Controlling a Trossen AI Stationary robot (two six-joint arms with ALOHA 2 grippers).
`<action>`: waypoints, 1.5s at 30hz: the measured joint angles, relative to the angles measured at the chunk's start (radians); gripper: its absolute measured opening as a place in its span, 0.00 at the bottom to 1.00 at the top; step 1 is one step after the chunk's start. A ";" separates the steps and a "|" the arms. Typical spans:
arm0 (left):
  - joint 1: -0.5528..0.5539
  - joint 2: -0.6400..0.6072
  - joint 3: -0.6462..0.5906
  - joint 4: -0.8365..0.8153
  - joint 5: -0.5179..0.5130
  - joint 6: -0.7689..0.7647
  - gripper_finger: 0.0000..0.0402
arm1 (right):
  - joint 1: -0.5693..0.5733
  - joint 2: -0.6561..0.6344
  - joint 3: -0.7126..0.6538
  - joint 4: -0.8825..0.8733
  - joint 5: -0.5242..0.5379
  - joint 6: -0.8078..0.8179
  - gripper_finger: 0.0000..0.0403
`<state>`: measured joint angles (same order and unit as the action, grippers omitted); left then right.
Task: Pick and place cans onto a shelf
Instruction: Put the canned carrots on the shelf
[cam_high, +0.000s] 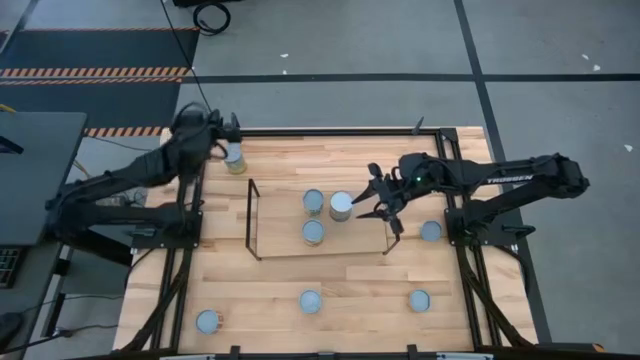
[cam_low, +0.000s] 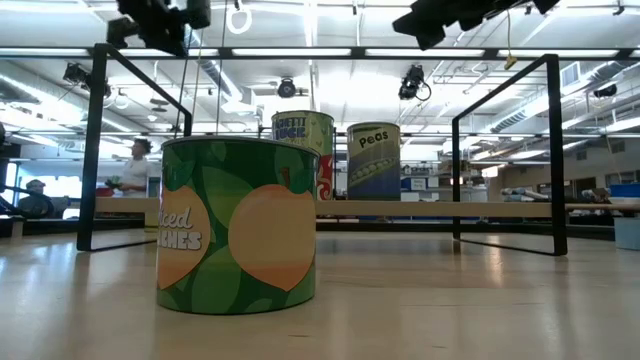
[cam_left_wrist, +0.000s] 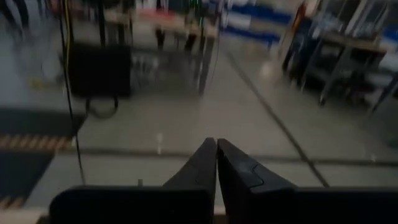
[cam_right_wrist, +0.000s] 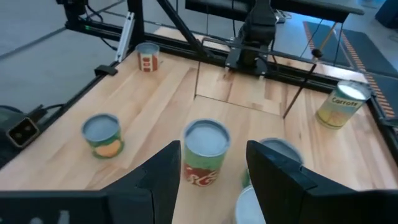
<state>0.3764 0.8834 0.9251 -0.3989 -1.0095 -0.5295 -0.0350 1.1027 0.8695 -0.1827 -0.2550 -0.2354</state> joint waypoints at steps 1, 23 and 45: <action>0.036 0.026 0.035 -0.060 0.052 -0.032 0.07 | 0.005 -0.006 -0.005 -0.004 0.000 0.001 0.47; 0.466 0.446 0.115 -0.429 0.563 -0.153 0.97 | 0.033 -0.025 -0.047 0.010 0.090 -0.003 0.47; 0.516 0.608 0.115 -0.445 0.636 -0.166 0.98 | 0.032 -0.024 -0.047 0.032 0.090 0.008 0.47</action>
<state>0.8927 1.4910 1.0401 -0.8438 -0.3734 -0.6960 -0.0029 1.0786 0.8223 -0.1509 -0.1654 -0.2272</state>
